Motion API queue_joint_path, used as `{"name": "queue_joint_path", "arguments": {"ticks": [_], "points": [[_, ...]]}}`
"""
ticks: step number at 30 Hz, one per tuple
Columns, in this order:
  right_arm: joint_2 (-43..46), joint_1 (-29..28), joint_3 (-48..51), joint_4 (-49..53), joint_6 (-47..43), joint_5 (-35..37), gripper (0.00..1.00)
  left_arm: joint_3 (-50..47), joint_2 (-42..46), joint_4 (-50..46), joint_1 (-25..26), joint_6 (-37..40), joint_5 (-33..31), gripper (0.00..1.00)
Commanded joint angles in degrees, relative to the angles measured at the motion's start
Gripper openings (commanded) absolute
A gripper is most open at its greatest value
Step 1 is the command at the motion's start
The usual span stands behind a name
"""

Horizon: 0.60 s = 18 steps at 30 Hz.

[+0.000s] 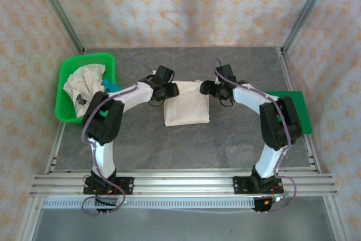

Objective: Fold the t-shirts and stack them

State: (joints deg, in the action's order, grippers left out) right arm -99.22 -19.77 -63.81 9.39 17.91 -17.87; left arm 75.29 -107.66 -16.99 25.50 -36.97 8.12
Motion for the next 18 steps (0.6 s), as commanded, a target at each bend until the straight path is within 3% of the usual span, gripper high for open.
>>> {"name": "queue_joint_path", "arguments": {"ticks": [1,3,6,11,14,18], "points": [[3.65,0.13,4.14,-5.80,5.17,2.07,0.85,-2.31,7.19,0.46,-0.01,0.54,-0.80,0.81],[3.78,0.08,5.54,-6.58,5.14,0.47,0.93,-4.70,9.36,0.72,-0.01,0.76,-0.99,0.94],[3.11,-0.09,7.89,-9.95,6.78,-3.03,0.95,-8.94,11.49,1.40,0.08,0.62,-1.31,0.98],[0.49,-0.38,7.65,-9.88,9.36,-6.51,0.91,-15.50,11.55,5.58,0.08,-1.18,-0.16,0.98],[1.65,-0.30,7.33,-5.41,7.25,-1.69,0.89,-17.21,10.26,7.55,0.24,-2.35,1.17,0.96],[3.50,0.76,6.67,-0.70,3.74,-1.87,0.89,-17.89,8.75,8.85,0.74,-2.82,1.80,0.84]]}}
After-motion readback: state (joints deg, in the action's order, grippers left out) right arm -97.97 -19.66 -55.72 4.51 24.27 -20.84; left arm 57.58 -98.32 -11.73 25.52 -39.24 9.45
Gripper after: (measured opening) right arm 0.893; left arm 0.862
